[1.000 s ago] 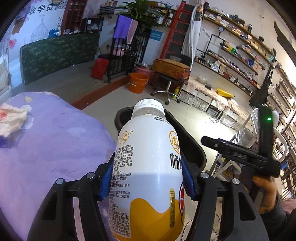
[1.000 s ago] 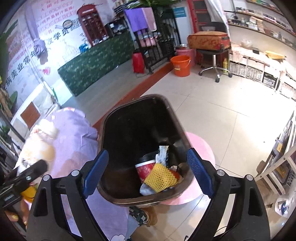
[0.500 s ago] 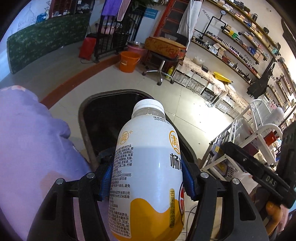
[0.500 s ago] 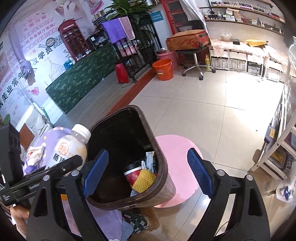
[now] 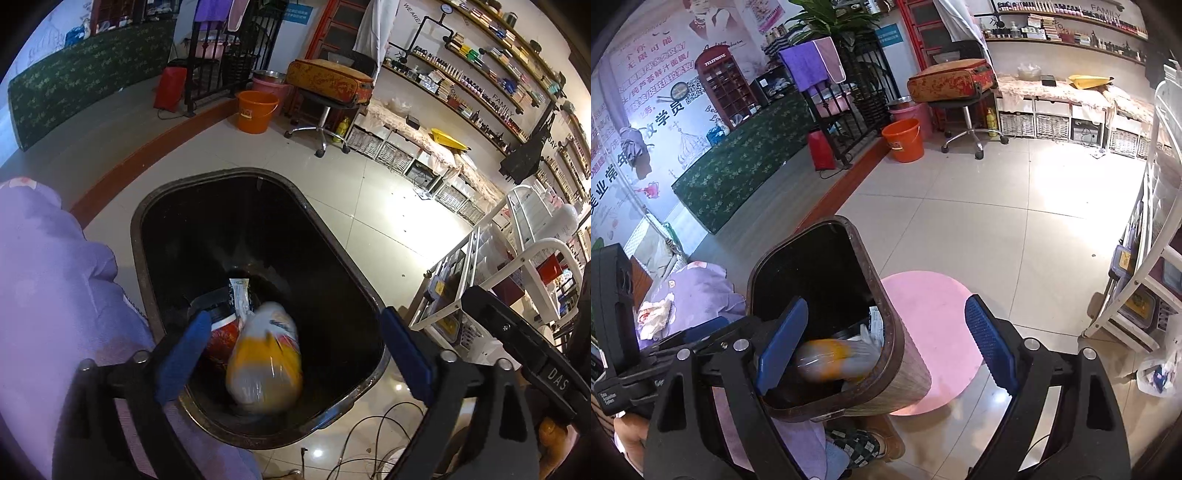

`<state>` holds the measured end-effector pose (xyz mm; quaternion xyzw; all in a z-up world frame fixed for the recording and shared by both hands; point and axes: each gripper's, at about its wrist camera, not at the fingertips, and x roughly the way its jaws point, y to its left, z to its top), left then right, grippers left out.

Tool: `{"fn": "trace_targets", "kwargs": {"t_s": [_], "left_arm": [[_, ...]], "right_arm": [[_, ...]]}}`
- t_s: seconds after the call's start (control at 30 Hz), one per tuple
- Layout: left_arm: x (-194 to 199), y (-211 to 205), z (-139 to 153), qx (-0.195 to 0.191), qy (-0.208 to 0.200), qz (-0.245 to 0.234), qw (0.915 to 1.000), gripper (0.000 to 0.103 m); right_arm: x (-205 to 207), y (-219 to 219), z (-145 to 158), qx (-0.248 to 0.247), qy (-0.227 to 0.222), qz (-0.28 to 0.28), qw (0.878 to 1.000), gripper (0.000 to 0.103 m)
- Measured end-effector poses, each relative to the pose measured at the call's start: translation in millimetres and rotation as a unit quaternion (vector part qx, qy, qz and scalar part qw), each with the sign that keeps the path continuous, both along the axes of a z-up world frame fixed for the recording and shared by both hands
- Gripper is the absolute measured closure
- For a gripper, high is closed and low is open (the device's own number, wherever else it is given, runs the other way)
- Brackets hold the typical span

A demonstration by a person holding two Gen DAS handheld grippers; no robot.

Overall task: Collect trash
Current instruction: 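Lower the white bottle into the black bin and open the left gripper, then move both tools back over the remaining trash on the bedspread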

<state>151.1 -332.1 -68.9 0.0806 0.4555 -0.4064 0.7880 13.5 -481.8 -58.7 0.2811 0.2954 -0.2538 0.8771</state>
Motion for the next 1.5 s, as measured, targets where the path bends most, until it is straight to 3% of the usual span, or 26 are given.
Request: {"fn": "trace_targets", "kwargs": {"t_s": [0.1, 0.3, 0.47, 0.63, 0.83, 1.1, 1.5], "left_arm": [[-0.9, 4.0, 1.9, 0.010, -0.016, 0.008, 0.9998, 0.006], [-4.9, 30.0, 11.5, -0.008, -0.035, 0.028, 0.9990, 0.006], [-13.6, 61.4, 19.1, 0.006, -0.082, 0.049, 0.9954, 0.006], [-15.1, 110.0, 26.4, -0.003, -0.094, 0.088, 0.9916, 0.006], [-15.7, 164.6, 29.2, 0.017, -0.116, 0.134, 0.9840, 0.006], [-9.7, 238.4, 33.0, 0.029, -0.120, 0.200, 0.9720, 0.006], [10.9, 345.0, 20.4, 0.056, -0.104, 0.298, 0.9472, 0.006]], "right_arm": [[0.7, 1.5, 0.8, -0.002, -0.001, 0.000, 1.000, 0.017], [11.3, 10.6, 0.7, 0.000, 0.001, 0.019, 1.000, 0.017], [27.6, 28.1, 0.6, -0.001, 0.003, 0.048, 0.999, 0.013], [50.5, 55.8, 0.1, -0.003, 0.007, 0.092, 0.996, 0.013], [82.2, 101.1, 0.5, -0.008, 0.011, 0.164, 0.986, 0.013], [125.7, 176.5, 0.4, -0.025, 0.029, 0.281, 0.959, 0.013], [188.3, 274.0, 8.2, -0.074, 0.046, 0.418, 0.904, 0.013]]}}
